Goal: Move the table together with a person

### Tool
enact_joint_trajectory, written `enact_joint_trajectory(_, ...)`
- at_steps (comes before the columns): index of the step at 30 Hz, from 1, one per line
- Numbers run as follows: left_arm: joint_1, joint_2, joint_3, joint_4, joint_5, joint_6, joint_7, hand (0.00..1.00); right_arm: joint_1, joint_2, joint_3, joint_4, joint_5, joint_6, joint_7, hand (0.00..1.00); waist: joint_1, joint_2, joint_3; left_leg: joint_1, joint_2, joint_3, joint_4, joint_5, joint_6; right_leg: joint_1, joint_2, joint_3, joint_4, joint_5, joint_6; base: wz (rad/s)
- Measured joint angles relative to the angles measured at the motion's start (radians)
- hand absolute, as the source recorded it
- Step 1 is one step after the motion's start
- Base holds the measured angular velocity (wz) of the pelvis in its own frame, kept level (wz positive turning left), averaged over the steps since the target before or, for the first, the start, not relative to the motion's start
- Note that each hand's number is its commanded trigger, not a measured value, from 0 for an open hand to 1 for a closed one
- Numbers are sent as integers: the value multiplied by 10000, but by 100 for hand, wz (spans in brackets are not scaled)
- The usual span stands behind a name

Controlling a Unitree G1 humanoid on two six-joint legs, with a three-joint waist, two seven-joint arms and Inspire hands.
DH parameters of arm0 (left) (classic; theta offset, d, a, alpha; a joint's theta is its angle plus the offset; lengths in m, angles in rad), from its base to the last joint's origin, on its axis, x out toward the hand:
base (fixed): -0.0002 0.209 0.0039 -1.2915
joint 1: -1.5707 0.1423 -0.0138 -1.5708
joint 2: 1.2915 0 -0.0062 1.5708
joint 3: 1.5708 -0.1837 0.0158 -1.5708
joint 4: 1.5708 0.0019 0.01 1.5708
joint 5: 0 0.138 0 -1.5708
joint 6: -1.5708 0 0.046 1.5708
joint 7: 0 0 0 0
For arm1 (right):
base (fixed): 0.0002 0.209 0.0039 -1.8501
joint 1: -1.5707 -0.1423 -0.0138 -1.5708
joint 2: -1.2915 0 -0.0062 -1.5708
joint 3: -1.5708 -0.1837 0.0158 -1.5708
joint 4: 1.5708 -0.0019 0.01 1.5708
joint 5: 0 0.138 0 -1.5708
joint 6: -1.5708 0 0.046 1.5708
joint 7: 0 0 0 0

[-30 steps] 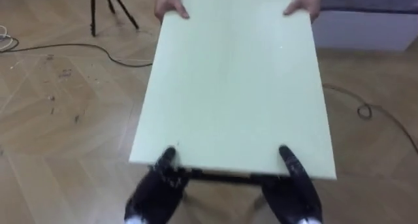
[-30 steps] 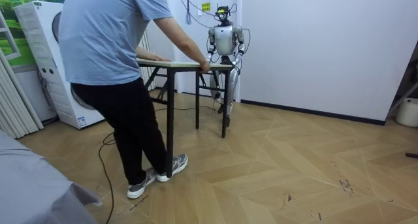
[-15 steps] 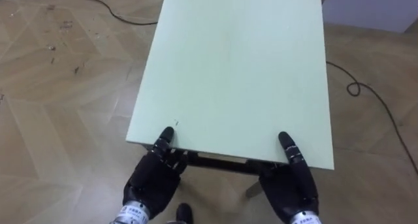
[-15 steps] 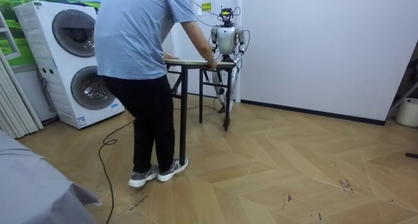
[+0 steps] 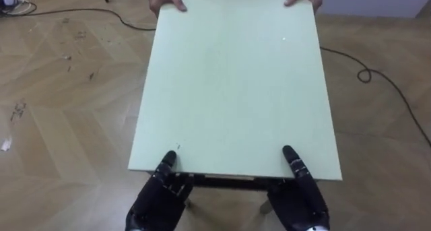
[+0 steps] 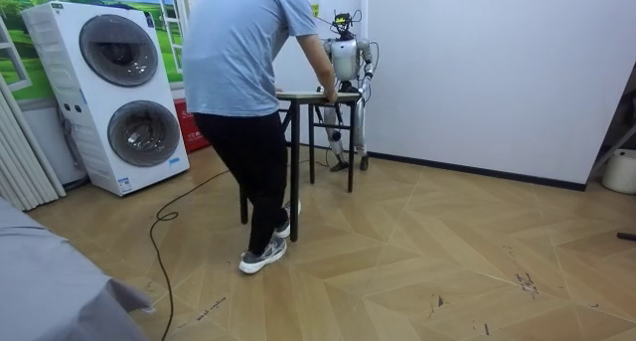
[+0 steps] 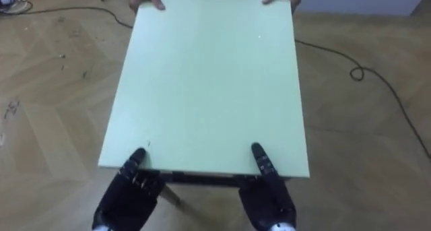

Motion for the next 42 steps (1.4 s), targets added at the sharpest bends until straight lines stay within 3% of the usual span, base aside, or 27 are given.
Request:
enact_joint_trajectory(1,12,-2,-10,3,31,5,4,100,84,-23,11,-40,-1,-8,5,100,-131,-47,-1,106,-115,-111,-195,80,-1,-370,41,393,224,-40,-164,18)
enact_joint_trajectory(2,132,14,55,-17,32,-4,-164,100,209,63,74,-109,-20,-25,10,100,-220,-6,-162,-4,-70,-360,-587,72,-2,-837,999,1385,-510,201,-495,0)
enact_joint_trajectory(3,266,206,242,-225,11,25,-480,100,186,147,218,-232,-28,-52,58,100,-202,-241,-194,-73,-222,-506,-911,-78,-275,-1024,1479,1683,-1798,1562,-957,4)
enact_joint_trajectory(4,312,178,272,-253,17,52,-593,100,210,59,247,-317,-20,-82,155,100,-225,-193,-172,-78,-224,-529,-859,-309,-544,-1026,1462,1417,-1905,1489,-924,-13)
enact_joint_trajectory(5,386,-143,283,-226,212,71,-604,100,195,-97,215,-315,12,-171,279,100,-132,187,-100,117,73,-596,-663,-647,-681,-986,1649,1103,-1883,1556,-1031,-11)
enact_joint_trajectory(6,424,-212,268,-212,184,90,-710,100,137,-110,219,-297,-2,-198,317,100,-193,315,-52,392,128,-724,-876,-756,-781,-995,1662,734,-1740,1546,-1064,-14)
enact_joint_trajectory(7,400,-204,267,-206,158,125,-703,100,126,-112,210,-293,14,-196,289,100,-239,312,-51,544,52,-811,-1139,-812,-757,-997,1624,562,-1728,1562,-1091,14)
enact_joint_trajectory(8,294,-198,236,-202,180,129,-681,100,109,-129,130,-319,63,-169,273,100,-348,276,-32,693,-127,-984,-1496,-998,-736,-1037,1508,120,-1793,1581,-1126,17)
enact_joint_trajectory(9,159,-207,216,-202,189,115,-632,100,32,-127,96,-340,89,-159,241,100,-397,273,-29,687,-205,-1131,-1532,-1180,-706,-1173,1422,-305,-1899,1619,-1193,12)
enact_joint_trajectory(10,84,-210,216,-189,187,116,-593,100,-28,-115,93,-340,106,-139,187,100,-439,318,-32,683,-199,-1175,-1557,-1288,-703,-1246,1413,-436,-1928,1676,-1239,3)
enact_joint_trajectory(12,-332,-215,197,-173,174,116,-385,100,-248,-35,-178,-337,102,-31,115,100,-504,286,-28,684,-255,-1168,-2372,-1789,-486,-1721,1190,-906,-1928,2005,-1306,9)
enact_joint_trajectory(14,-658,-226,86,-132,190,103,-163,100,-386,76,-335,-285,85,-12,95,100,-542,209,-37,659,-442,-1066,-3175,-1985,-213,-2008,823,-1453,-1972,2261,-1359,23)
enact_joint_trajectory(16,-889,-243,-51,13,222,103,37,100,-365,90,-568,-174,75,62,92,100,-741,109,-58,560,-733,-975,-3662,-1922,328,-2160,445,-1572,-1939,2473,-1279,39)
enact_joint_trajectory(17,-889,-243,-68,12,251,97,124,100,-322,175,-706,-102,11,87,92,100,-786,-58,-76,462,-980,-935,-3753,-1745,609,-2218,202,-1542,-1982,2703,-1260,19)
enact_joint_trajectory(19,-858,-263,-112,82,342,99,168,100,-177,199,-720,-73,-26,214,92,100,-761,-235,-109,430,-1310,-797,-3825,-1510,825,-2217,-58,-1373,-2107,3092,-1209,7)
enact_joint_trajectory(20,-831,-312,-112,154,400,98,169,100,-75,227,-732,-38,-27,253,92,100,-741,-322,-111,443,-1516,-740,-3871,-1339,943,-2211,-183,-1027,-2172,3354,-1100,10)
enact_joint_trajectory(22,-795,-308,-165,219,420,98,238,100,68,250,-735,-2,-24,258,90,100,-754,-380,-97,482,-1689,-480,-3843,-1181,1077,-2212,-252,-165,-2177,3690,-754,12)
enact_joint_trajectory(23,-746,-303,-188,212,419,95,260,100,111,259,-742,40,-12,271,90,100,-761,-383,-96,459,-1743,-356,-3849,-1071,1166,-2202,-223,376,-2288,3884,-159,10)
enact_joint_trajectory(24,-742,-282,-211,199,424,66,276,100,115,324,-796,82,-11,291,90,100,-785,-363,-94,335,-1690,-143,-3850,-932,1229,-2281,-246,837,-2201,4017,666,30)
enact_joint_trajectory(26,-805,-261,-308,202,564,67,403,100,307,406,-843,75,50,350,106,100,-851,-368,-98,290,-1457,531,-3871,-755,1213,-2446,-654,1377,-435,3054,732,50)
enact_joint_trajectory(27,-810,-261,-353,193,640,67,435,100,458,406,-865,74,218,347,148,100,-860,-432,-134,309,-1386,876,-3981,-613,1194,-2426,-988,1825,940,2201,759,44)
enact_joint_trajectory(29,-798,-219,-354,183,665,67,435,100,501,404,-891,80,246,359,147,100,-839,-503,-171,360,-1373,1193,-4249,-359,1165,-1992,-1472,2277,2213,1348,971,21)
enact_joint_trajectory(30,-784,-222,-329,173,695,67,434,100,502,415,-766,79,272,318,146,100,-677,-504,-172,344,-1370,1259,-4349,-254,1115,-1488,-1654,2543,2254,1028,1082,-6)
enact_joint_trajectory(32,-749,-228,-213,142,769,67,419,100,486,409,-637,79,407,210,96,100,-385,-600,-172,273,-1331,1377,-4350,-186,999,-891,-1666,2677,1799,641,1329,-25)
enact_joint_trajectory(35,-672,-179,-100,68,780,4,331,100,395,366,-246,103,597,-6,78,100,-46,-747,-175,240,-1354,1354,-4712,108,777,-439,-1244,2463,178,557,1396,-33)
enact_joint_trajectory(39,-577,-22,-70,59,780,-105,231,100,364,386,70,165,594,-215,63,100,65,-1035,-185,122,-1155,1159,-5072,448,606,-73,-804,2162,-1160,877,1094,-4)
enact_joint_trajectory(42,-437,-38,-103,70,777,-180,222,100,369,354,116,227,582,-359,64,100,60,-1109,-201,72,-997,996,-5050,489,548,211,-535,2017,-1781,1142,1029,4)
